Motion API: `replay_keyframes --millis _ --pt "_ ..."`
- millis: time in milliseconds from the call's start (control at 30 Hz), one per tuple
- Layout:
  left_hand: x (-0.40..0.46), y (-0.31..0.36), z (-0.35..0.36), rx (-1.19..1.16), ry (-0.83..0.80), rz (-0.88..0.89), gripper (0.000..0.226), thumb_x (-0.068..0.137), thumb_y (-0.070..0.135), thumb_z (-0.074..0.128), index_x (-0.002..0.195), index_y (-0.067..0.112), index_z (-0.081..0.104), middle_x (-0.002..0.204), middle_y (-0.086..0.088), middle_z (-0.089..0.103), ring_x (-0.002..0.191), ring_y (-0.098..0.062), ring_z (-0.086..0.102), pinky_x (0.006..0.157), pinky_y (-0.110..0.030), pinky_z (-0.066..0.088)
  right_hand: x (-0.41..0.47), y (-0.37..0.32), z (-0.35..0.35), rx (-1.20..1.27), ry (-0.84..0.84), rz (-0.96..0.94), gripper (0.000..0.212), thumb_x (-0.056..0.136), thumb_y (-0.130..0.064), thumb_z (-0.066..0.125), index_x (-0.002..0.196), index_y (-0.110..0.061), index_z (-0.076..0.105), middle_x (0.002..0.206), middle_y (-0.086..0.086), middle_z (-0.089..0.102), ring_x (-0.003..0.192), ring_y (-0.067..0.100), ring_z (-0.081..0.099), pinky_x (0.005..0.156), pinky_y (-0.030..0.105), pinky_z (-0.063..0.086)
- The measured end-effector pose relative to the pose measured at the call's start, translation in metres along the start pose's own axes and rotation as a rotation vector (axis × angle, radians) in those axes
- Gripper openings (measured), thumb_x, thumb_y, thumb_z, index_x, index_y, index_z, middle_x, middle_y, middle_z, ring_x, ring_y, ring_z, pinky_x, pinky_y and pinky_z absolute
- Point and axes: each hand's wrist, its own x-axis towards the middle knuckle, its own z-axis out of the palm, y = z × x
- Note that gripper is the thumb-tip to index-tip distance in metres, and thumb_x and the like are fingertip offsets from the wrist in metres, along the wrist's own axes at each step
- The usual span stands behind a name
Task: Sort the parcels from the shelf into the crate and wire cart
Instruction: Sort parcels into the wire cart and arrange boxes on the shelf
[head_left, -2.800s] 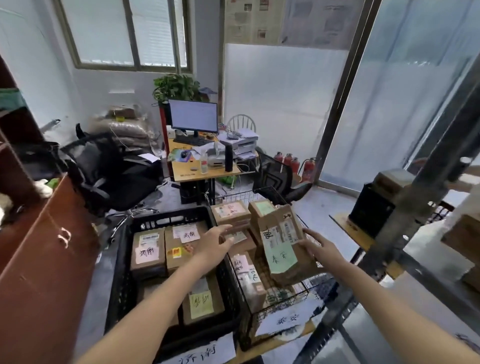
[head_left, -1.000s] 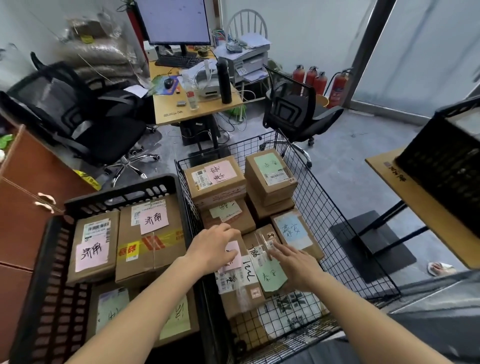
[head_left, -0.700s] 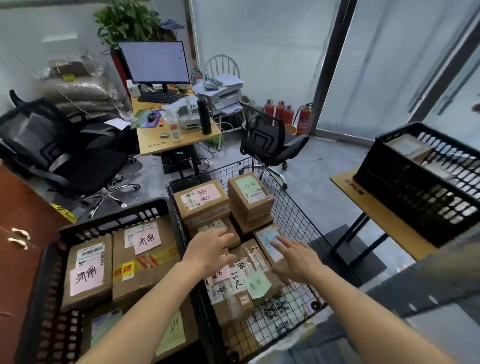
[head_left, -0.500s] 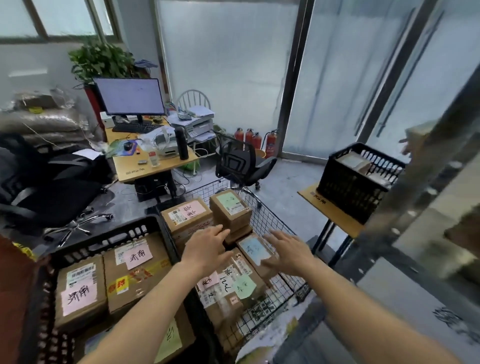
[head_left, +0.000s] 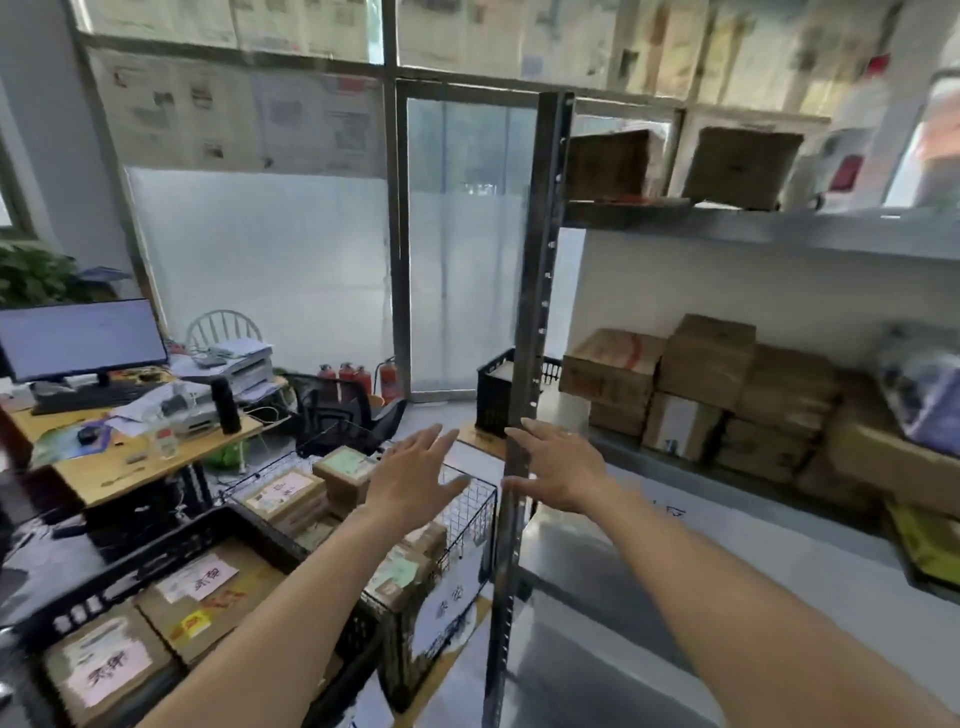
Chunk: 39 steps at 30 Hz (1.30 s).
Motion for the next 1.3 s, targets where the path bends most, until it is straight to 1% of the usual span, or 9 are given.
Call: replay_keyframes --millis 100,267,367,500,633,767,900,1033,1300 --pt "-0.003 0.053 -0.022 -0.041 0.031 0.073 0.074 0.099 0.062 0.047 0.160 0.031 0.020 0.168 0.004 0.021 0.153 -0.021 0.024 0.124 -0.041 0.023 -0.064 0.029 -0.040 -0.036 0.056 0.080 0.082 0.094 -0.070 0.050 0.161 -0.034 0.022 0.169 -0.004 0.020 0.153 0.023 0.026 0.122 0.043 0.026" --pt "-0.012 0.169 -0.041 -0.190 0.075 0.185 0.074 0.096 0.061 0.052 0.159 0.029 0.029 0.167 0.004 0.025 0.151 -0.021 0.029 0.119 -0.040 0.029 -0.166 0.102 -0.091 -0.085 0.110 0.250 0.084 0.094 -0.070 0.050 0.162 -0.032 0.019 0.171 -0.003 0.013 0.155 0.022 0.019 0.124 0.045 0.021" --pt "-0.019 0.236 -0.044 -0.294 0.085 0.227 0.074 0.095 0.063 0.052 0.158 0.029 0.032 0.166 0.003 0.028 0.150 -0.022 0.031 0.117 -0.042 0.032 -0.221 0.143 -0.109 -0.077 0.152 0.345 0.083 0.093 -0.069 0.052 0.161 -0.035 0.019 0.170 -0.004 0.013 0.155 0.022 0.019 0.125 0.047 0.020" --pt "-0.038 0.338 -0.048 -0.363 0.088 0.344 0.073 0.096 0.062 0.053 0.157 0.028 0.034 0.164 0.002 0.031 0.149 -0.020 0.032 0.119 -0.044 0.033 -0.309 0.196 -0.128 -0.085 0.203 0.427 0.079 0.094 -0.069 0.051 0.160 -0.037 0.021 0.170 -0.005 0.017 0.154 0.021 0.022 0.122 0.045 0.021" --pt "-0.067 0.433 -0.051 -0.384 0.070 0.432 0.072 0.096 0.061 0.053 0.158 0.030 0.033 0.164 0.004 0.031 0.149 -0.019 0.032 0.117 -0.043 0.035 -0.392 0.251 -0.140 -0.067 0.233 0.512 0.080 0.091 -0.074 0.051 0.159 -0.040 0.024 0.168 -0.008 0.021 0.153 0.018 0.023 0.123 0.044 0.020" --pt "-0.095 0.510 -0.049 -0.407 0.056 0.486 0.071 0.097 0.061 0.053 0.157 0.031 0.032 0.163 0.008 0.031 0.147 -0.017 0.034 0.115 -0.044 0.036 -0.466 0.301 -0.148 -0.073 0.247 0.575 0.077 0.094 -0.068 0.052 0.159 -0.038 0.025 0.168 -0.008 0.020 0.153 0.019 0.024 0.122 0.042 0.023" --pt "-0.107 0.562 -0.045 -0.414 0.047 0.492 0.070 0.098 0.058 0.054 0.157 0.028 0.032 0.163 0.006 0.032 0.147 -0.017 0.035 0.113 -0.042 0.038 -0.521 0.344 -0.150 -0.065 0.252 0.630 0.078 0.095 -0.070 0.048 0.160 -0.039 0.020 0.169 -0.007 0.016 0.153 0.022 0.024 0.121 0.043 0.023" --pt "-0.104 0.594 -0.033 -0.404 0.014 0.471 0.071 0.097 0.060 0.053 0.157 0.030 0.031 0.163 0.006 0.032 0.147 -0.019 0.035 0.113 -0.047 0.040 -0.550 0.380 -0.145 -0.042 0.241 0.658 0.079 0.094 -0.070 0.049 0.160 -0.039 0.019 0.170 -0.007 0.014 0.154 0.022 0.023 0.122 0.045 0.024" --pt "-0.068 0.629 -0.003 -0.396 0.014 0.427 0.070 0.098 0.058 0.053 0.158 0.030 0.030 0.163 0.006 0.030 0.147 -0.019 0.034 0.110 -0.044 0.041 -0.523 0.437 -0.137 -0.008 0.252 0.659 0.080 0.095 -0.068 0.052 0.161 -0.038 0.018 0.170 -0.005 0.014 0.154 0.024 0.023 0.121 0.047 0.026"
